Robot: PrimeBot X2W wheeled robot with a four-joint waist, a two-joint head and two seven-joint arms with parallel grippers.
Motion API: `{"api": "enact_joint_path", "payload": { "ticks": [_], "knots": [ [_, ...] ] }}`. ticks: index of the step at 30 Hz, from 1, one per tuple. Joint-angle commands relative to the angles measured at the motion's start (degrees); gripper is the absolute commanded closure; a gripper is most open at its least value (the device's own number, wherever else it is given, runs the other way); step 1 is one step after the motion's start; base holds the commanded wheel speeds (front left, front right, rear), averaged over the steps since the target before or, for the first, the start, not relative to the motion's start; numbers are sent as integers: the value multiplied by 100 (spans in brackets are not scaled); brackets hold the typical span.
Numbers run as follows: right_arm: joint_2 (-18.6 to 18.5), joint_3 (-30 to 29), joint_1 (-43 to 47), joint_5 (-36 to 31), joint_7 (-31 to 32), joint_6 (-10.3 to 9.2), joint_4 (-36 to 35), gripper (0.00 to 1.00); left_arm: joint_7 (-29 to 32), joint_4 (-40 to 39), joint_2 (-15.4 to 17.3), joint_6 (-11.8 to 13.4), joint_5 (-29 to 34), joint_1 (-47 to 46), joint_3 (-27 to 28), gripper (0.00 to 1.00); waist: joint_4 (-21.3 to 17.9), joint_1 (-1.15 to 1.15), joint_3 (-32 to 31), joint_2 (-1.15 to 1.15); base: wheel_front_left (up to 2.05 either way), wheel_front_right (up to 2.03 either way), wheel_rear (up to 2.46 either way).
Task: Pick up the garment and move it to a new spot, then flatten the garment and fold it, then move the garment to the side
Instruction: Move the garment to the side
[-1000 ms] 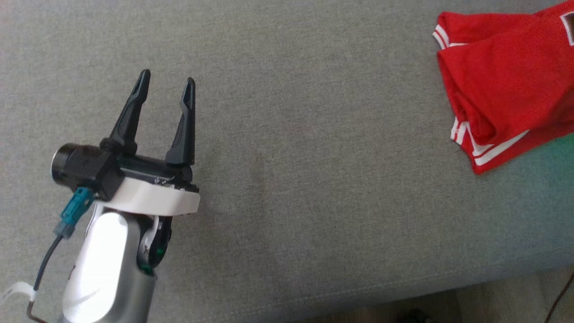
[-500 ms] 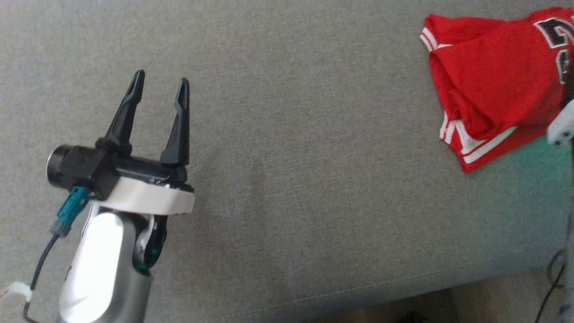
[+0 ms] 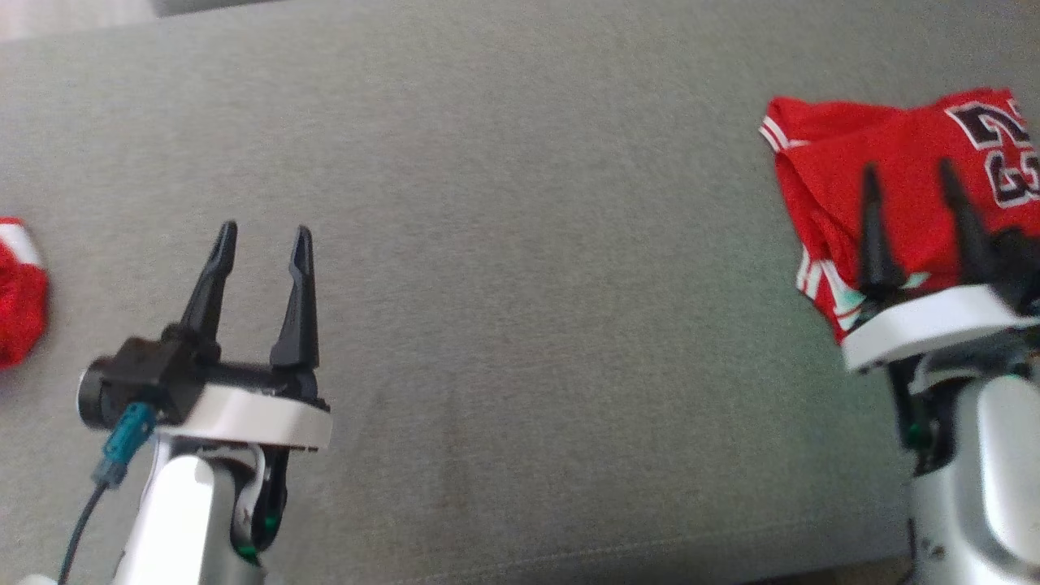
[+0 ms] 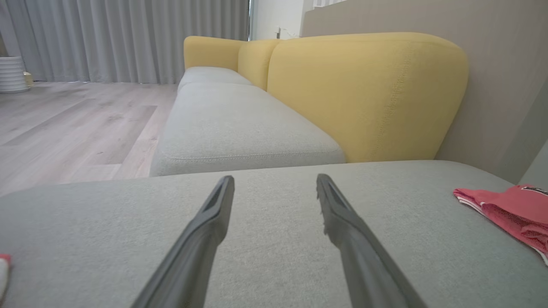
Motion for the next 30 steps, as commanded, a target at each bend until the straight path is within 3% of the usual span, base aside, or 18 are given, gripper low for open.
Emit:
{"api": "enact_joint_path", "payload": {
  "ticks": [1, 5, 11, 30],
  "knots": [
    [47, 353, 45, 136, -47, -5, -337, 0, -29, -148, 37, 56, -40, 25, 218, 0, 270, 0, -248, 0, 0, 0, 0],
    [77, 841, 378, 370, -112, -5, -541, 0, -29, -119, 36, 158, -40, 279, 321, 0, 568, 0, -499, 0, 0, 0, 0],
    [80, 1115, 757, 550, -272, -5, -634, 0, -29, -85, 102, 194, -43, 576, 385, 0, 762, 0, -781, 0, 0, 0, 0],
    [81, 969, 1824, 565, -232, -5, -1013, 0, 179, -171, 107, 354, -59, 1421, 228, 0, 758, 0, -1500, 0, 0, 0, 0]
  ]
}}
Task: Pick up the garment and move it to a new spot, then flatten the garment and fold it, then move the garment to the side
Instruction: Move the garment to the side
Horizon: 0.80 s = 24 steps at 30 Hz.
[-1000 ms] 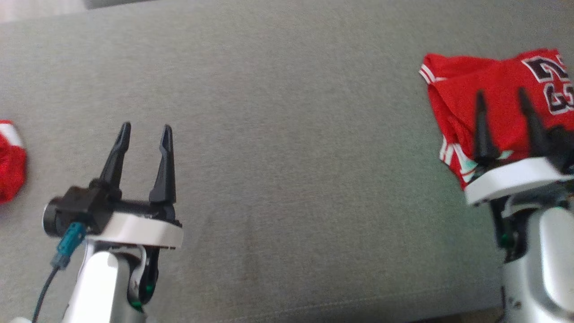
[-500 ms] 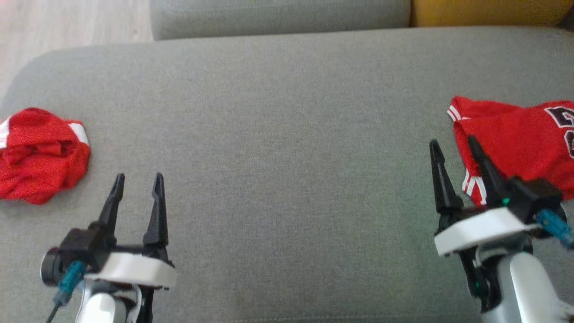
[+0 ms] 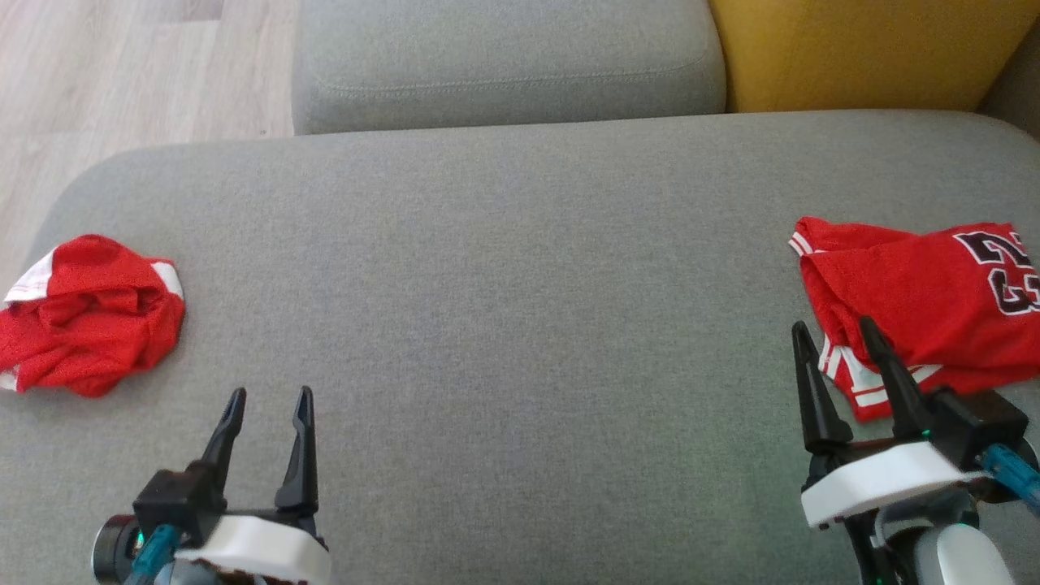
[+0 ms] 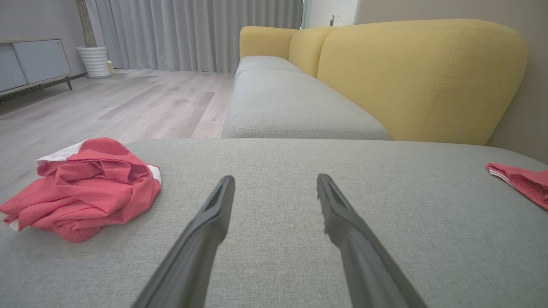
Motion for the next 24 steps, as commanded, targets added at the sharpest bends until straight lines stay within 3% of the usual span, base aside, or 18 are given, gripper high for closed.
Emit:
{"api": "enact_joint_path", "payload": {
  "ticks": [1, 24],
  "knots": [
    [-10, 105, -150, 0, 27, -5, -234, 0, 2, -222, 90, 14, -44, -206, 191, 0, 1, 1, -14, 0, 0, 0, 0],
    [-9, 65, -88, -44, 157, -5, -213, 0, 32, -316, 172, 126, -89, -210, 129, 0, 44, 1, -38, 0, 0, 0, 0]
  ]
}}
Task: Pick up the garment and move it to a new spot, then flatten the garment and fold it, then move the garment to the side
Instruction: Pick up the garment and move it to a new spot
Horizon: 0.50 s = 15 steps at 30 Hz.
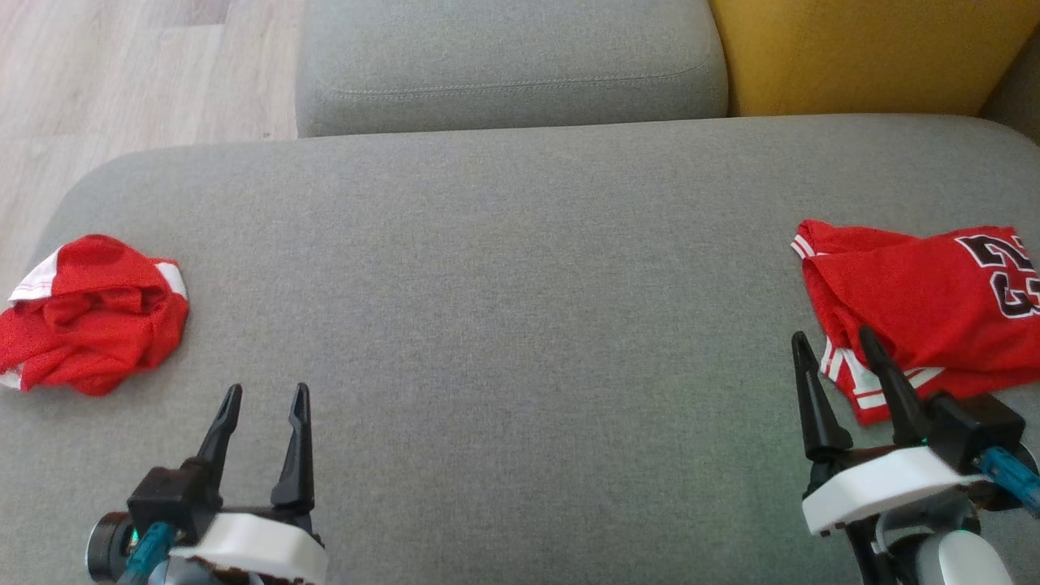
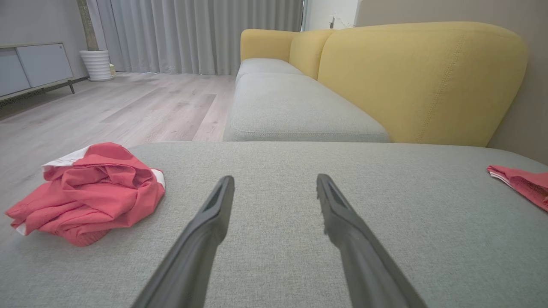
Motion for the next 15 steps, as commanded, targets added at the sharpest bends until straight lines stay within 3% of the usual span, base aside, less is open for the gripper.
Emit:
{"api": "enact_joint_path", "payload": {
  "ticks": [1, 10, 15],
  "knots": [
    [-16, 97, -182, -38, 3, -5, -207, 0, -34, -196, 91, 43, -50, -232, 176, 0, 1, 0, -2, 0, 0, 0, 0],
    [-16, 66, -207, -68, 5, -5, -253, 0, -47, -185, 117, 65, -78, -292, 164, 0, 56, 0, 36, 0, 0, 0, 0],
    [-16, 89, -205, -123, 3, -5, -393, 0, -66, -178, 114, 79, -104, -388, 160, 0, 294, 0, 74, 0, 0, 0, 0]
  ]
}}
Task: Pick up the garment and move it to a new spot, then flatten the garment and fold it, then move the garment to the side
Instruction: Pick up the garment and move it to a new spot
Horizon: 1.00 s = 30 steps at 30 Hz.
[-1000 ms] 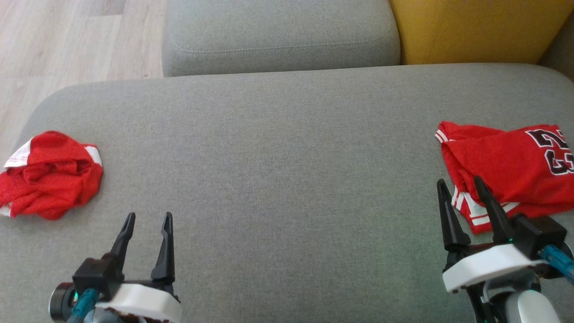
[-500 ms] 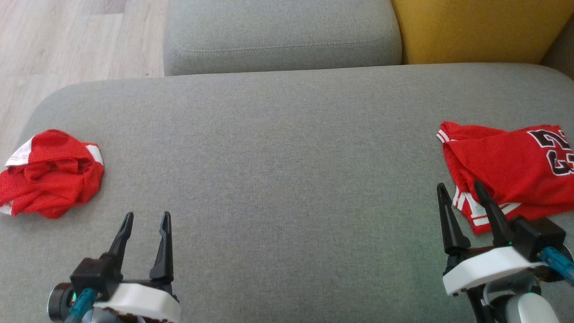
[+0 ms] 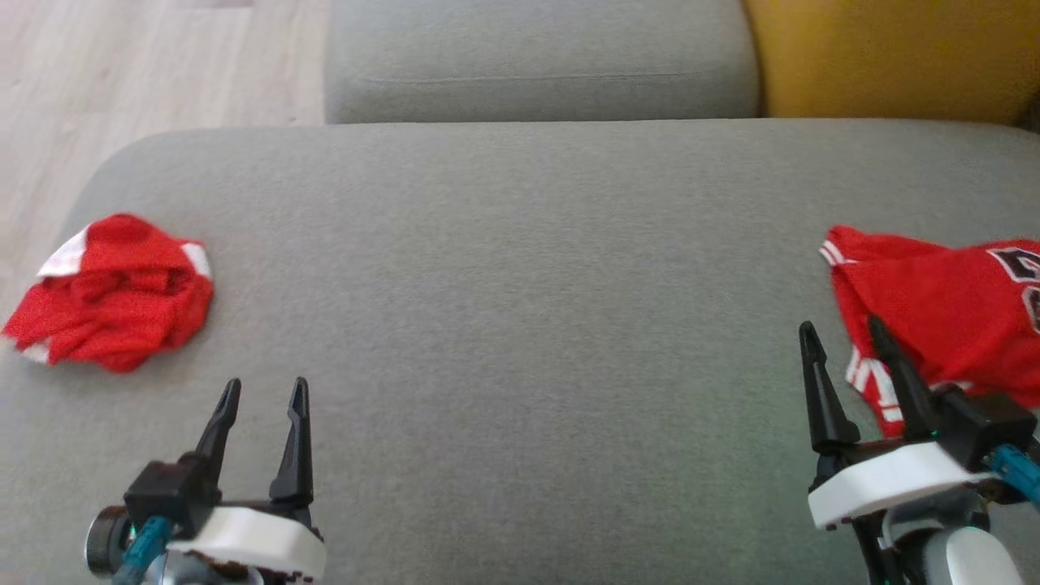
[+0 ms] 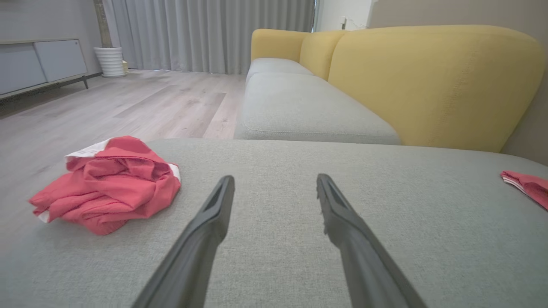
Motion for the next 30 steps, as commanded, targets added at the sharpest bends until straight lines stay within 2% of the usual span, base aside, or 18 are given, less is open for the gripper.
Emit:
{"api": "enact_joint_path", "payload": {
  "ticks": [1, 16, 22, 30],
  "knots": [
    [-18, 145, -203, -42, 9, -5, -256, 0, -65, -170, 79, 54, -34, -373, 175, 0, 156, 0, 23, 0, 0, 0, 0],
    [-18, 386, -113, -12, 156, -5, -592, 0, -194, -122, 77, 142, -98, -616, 287, 0, 1579, 0, -22, 0, 0, 0, 0],
    [-18, 475, -104, 1, 174, -5, -623, 0, -221, -91, 114, 142, -117, -608, 320, 0, 1841, 0, -50, 0, 0, 0, 0],
    [-18, 505, -132, 5, 193, -5, -628, 0, -242, -71, 138, 162, -139, -639, 348, 0, 1911, 0, 13, 0, 0, 0, 0]
  ]
}}
